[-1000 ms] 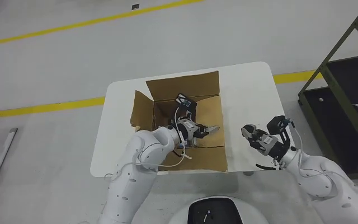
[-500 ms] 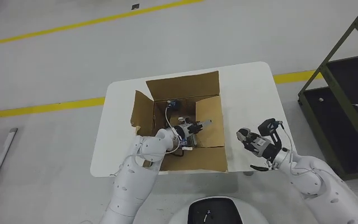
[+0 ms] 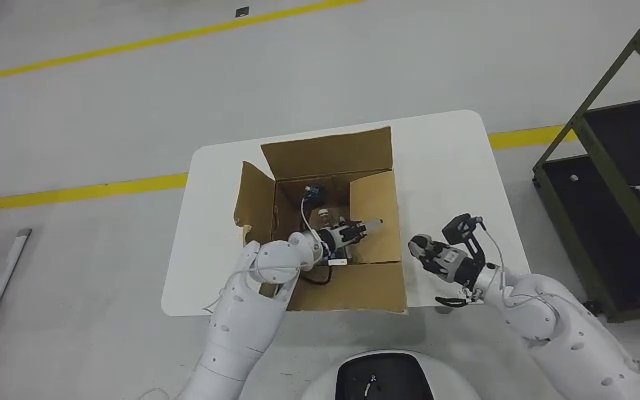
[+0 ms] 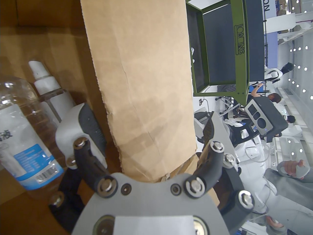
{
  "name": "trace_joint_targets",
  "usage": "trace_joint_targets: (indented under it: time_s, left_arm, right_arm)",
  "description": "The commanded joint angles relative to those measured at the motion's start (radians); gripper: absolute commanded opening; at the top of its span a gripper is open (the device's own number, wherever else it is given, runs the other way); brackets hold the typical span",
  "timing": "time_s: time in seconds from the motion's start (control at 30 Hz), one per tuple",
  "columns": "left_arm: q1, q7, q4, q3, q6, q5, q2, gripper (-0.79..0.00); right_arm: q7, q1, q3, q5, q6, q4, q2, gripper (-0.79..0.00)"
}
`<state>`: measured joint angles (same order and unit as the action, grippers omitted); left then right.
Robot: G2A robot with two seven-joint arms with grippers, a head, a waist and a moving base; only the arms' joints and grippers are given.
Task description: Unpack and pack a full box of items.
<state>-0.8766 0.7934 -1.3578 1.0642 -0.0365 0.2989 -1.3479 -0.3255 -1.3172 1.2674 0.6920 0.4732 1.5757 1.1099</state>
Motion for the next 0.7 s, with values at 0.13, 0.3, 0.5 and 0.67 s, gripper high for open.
trace_joint_targets:
  time_s: [0.13,0.3,0.5,0.67]
  left_arm:
    - [-0.022,-0.006,-0.020,0.002,-0.004,-0.078,-0.003,0.000]
    - [-0.031,-0.006,-0.040,0.000,-0.008,-0.110,-0.004,0.000]
    - [-0.037,-0.012,-0.090,0.024,-0.009,-0.138,0.001,0.000]
    - [-0.037,-0.002,-0.159,0.039,-0.001,-0.158,0.005,0.000]
  right_arm:
    - [-0.003,0.023,-0.027,0.000,0.005,-0.018,0.005,-0.785]
    - [0.000,0.031,-0.038,0.000,0.003,-0.023,0.008,-0.785]
    - [0.007,0.026,-0.029,0.003,-0.003,-0.005,0.007,-0.785]
    - [0.026,-0.008,0.030,-0.012,-0.023,0.052,0.000,-0.394]
